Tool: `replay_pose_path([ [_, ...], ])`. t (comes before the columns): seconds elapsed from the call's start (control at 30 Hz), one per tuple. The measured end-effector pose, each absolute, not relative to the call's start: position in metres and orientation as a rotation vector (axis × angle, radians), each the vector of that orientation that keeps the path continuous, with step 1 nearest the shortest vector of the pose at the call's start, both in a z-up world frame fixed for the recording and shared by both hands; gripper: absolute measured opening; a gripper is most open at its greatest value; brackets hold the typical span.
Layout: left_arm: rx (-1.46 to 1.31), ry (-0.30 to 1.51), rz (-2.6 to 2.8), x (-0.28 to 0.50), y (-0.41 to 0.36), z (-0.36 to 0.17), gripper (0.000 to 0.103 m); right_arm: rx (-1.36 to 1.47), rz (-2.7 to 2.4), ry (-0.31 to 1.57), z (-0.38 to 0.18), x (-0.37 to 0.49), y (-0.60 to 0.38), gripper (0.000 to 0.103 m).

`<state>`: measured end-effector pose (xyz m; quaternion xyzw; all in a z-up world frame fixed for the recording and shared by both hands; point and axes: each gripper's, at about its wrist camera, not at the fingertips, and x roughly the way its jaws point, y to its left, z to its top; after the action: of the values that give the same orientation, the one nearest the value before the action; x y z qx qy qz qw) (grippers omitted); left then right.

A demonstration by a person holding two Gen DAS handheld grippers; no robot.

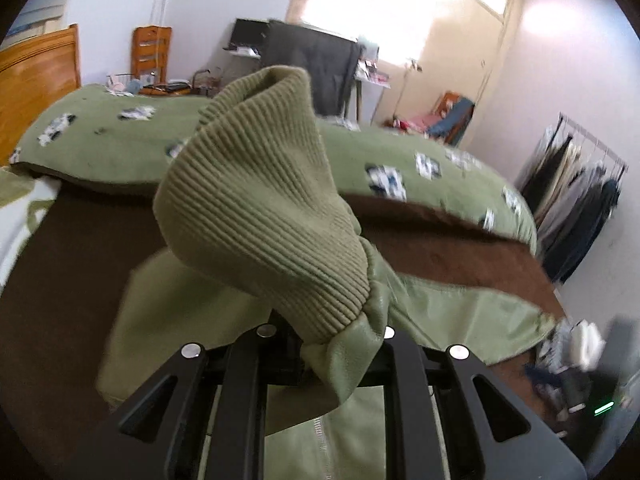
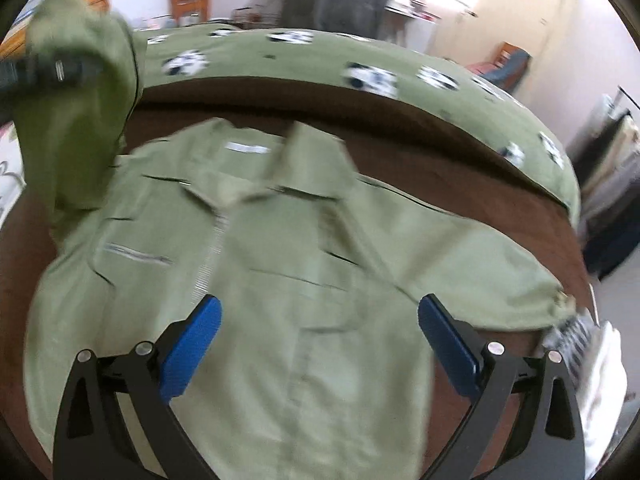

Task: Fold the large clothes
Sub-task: 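Lift the cuff with the left tool and fold the sleeve across the jacket front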

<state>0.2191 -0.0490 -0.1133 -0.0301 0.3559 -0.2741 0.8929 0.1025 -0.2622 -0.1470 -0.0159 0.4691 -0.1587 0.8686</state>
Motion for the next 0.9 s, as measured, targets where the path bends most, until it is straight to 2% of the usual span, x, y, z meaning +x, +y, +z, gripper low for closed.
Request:
replay_pose_path([
  [0.23,0.122,0.918,-0.555,0.2,-0.133,-0.236,0.019,-0.042,-0.369,1.005,-0.18,0.071,-0.31,0.097],
  [0.27,0.138,0.941,-0.541,0.199,-0.136,-0.248,0.022,-0.043,-0.369,1.008,-0.186,0.069,-0.314,0.097],
  [0.33,0.164,1.013,-0.512,0.2,-0.146,-0.27,0.049,-0.041,-0.37,1.011,-0.196,0.065,-0.32,0.097],
  [0.37,0.172,1.037,-0.501,0.199,-0.145,-0.275,0.076,-0.035,-0.371,1.011,-0.198,0.066,-0.323,0.097],
  [0.4,0.18,1.034,-0.496,0.194,-0.15,-0.278,0.09,-0.03,-0.371,1.01,-0.2,0.064,-0.324,0.097],
  [0.43,0.191,0.998,-0.489,0.188,-0.149,-0.274,0.094,-0.022,-0.374,1.009,-0.202,0.063,-0.326,0.097],
  [0.47,0.209,0.974,-0.491,0.183,-0.15,-0.27,0.097,-0.018,-0.38,1.008,-0.204,0.061,-0.327,0.097],
  [0.7,0.226,0.95,-0.591,0.167,-0.161,-0.224,0.097,0.005,-0.391,0.999,-0.184,0.062,-0.325,0.097],
  [0.9,0.173,0.906,-0.57,0.181,-0.108,-0.172,0.097,-0.004,-0.31,0.959,-0.144,0.082,-0.303,0.097],
])
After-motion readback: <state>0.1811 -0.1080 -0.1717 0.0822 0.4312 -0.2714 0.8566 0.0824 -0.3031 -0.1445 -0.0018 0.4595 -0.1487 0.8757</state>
